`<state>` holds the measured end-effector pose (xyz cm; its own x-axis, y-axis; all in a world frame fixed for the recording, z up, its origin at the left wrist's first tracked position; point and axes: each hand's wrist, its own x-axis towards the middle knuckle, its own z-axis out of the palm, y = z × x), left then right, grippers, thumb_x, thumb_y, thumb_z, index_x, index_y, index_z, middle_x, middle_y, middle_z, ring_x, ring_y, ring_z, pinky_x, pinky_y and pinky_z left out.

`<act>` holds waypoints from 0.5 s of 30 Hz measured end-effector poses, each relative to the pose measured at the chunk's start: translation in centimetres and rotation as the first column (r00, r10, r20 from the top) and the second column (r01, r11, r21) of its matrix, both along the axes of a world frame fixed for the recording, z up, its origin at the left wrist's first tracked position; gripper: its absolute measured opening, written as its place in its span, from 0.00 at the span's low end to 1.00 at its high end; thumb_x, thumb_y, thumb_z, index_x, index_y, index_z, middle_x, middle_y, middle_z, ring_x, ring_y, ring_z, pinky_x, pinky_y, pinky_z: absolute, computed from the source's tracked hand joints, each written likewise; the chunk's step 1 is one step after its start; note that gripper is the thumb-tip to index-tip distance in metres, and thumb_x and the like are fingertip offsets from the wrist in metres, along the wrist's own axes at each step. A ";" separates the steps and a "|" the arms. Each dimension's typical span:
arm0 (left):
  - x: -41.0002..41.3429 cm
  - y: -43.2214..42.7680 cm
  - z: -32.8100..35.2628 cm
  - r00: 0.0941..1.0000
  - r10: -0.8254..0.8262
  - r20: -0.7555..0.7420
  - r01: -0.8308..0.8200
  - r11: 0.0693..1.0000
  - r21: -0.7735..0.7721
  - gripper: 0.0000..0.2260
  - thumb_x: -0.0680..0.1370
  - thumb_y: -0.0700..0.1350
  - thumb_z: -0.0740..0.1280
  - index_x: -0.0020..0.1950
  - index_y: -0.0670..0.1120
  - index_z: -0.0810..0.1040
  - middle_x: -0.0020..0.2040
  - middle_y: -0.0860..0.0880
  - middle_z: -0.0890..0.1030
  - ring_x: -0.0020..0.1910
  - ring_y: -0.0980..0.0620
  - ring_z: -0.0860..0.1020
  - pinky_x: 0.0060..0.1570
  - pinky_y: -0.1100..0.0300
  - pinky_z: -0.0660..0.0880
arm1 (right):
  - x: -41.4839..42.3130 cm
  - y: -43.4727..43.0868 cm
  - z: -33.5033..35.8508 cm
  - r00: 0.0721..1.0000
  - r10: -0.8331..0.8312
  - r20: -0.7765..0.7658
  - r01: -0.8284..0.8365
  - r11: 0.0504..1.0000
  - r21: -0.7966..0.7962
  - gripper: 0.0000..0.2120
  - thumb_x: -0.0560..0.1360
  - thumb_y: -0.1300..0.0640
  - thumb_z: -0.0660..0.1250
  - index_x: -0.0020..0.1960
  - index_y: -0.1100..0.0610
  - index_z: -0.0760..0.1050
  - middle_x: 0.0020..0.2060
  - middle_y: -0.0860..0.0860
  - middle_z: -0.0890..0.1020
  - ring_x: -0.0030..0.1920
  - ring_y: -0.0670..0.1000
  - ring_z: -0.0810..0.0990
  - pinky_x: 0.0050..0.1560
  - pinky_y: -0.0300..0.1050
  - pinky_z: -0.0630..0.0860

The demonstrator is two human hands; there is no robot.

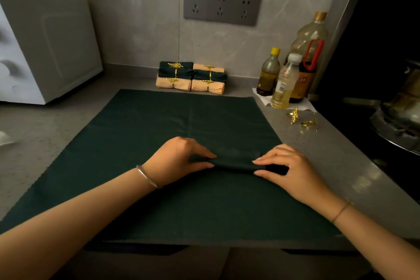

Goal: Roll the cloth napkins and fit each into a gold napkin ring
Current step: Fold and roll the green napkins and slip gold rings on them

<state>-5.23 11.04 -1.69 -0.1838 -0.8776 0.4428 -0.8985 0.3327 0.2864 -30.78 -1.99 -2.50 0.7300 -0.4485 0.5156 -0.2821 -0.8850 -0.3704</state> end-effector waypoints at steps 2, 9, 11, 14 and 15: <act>0.0 0.0 0.0 0.984 0.005 -0.177 0.001 0.999 0.036 0.12 0.71 0.52 0.71 0.53 0.51 0.82 0.49 0.57 0.83 0.48 0.63 0.80 0.50 0.72 0.75 | 0.2 0.0 0.2 1.000 -0.025 0.008 0.024 0.993 0.115 0.12 0.65 0.43 0.69 0.48 0.44 0.81 0.41 0.40 0.81 0.48 0.41 0.76 0.51 0.32 0.71; 0.5 -1.4 0.8 0.714 0.287 -0.639 0.019 0.903 0.428 0.06 0.70 0.48 0.72 0.47 0.51 0.83 0.39 0.54 0.84 0.39 0.60 0.81 0.44 0.67 0.75 | 1.2 -1.1 0.9 0.993 -0.094 0.073 0.036 0.823 0.566 0.06 0.69 0.56 0.72 0.45 0.48 0.82 0.41 0.45 0.84 0.43 0.41 0.81 0.46 0.30 0.75; 0.8 -2.1 1.3 0.691 0.355 -0.630 0.037 0.852 0.522 0.05 0.71 0.48 0.72 0.46 0.51 0.82 0.38 0.54 0.83 0.35 0.60 0.79 0.38 0.68 0.73 | 1.5 -1.4 1.2 0.992 -0.112 0.055 0.049 0.756 0.652 0.05 0.70 0.58 0.72 0.45 0.50 0.81 0.41 0.45 0.84 0.43 0.39 0.81 0.44 0.29 0.75; 1.4 -2.8 2.1 0.730 0.351 -0.587 0.066 0.818 0.571 0.06 0.72 0.47 0.71 0.48 0.52 0.82 0.42 0.54 0.82 0.36 0.59 0.78 0.34 0.67 0.73 | 1.7 -1.9 1.7 0.992 -0.125 -0.012 0.097 0.695 0.713 0.06 0.70 0.56 0.72 0.47 0.53 0.80 0.41 0.48 0.85 0.42 0.40 0.82 0.44 0.30 0.73; 1.6 -3.0 2.5 0.761 0.323 -0.563 0.080 0.814 0.575 0.07 0.72 0.47 0.70 0.50 0.53 0.81 0.43 0.54 0.82 0.38 0.59 0.78 0.36 0.67 0.74 | 1.8 -2.1 1.9 0.992 -0.122 -0.037 0.110 0.679 0.726 0.06 0.70 0.56 0.72 0.47 0.54 0.80 0.41 0.48 0.85 0.42 0.40 0.81 0.43 0.29 0.72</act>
<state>-3.68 8.06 0.81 0.0754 -0.9874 -0.1389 -0.4726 -0.1580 0.8670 -28.96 -4.10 -0.59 0.6420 -0.7667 0.0013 -0.3542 -0.2981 -0.8864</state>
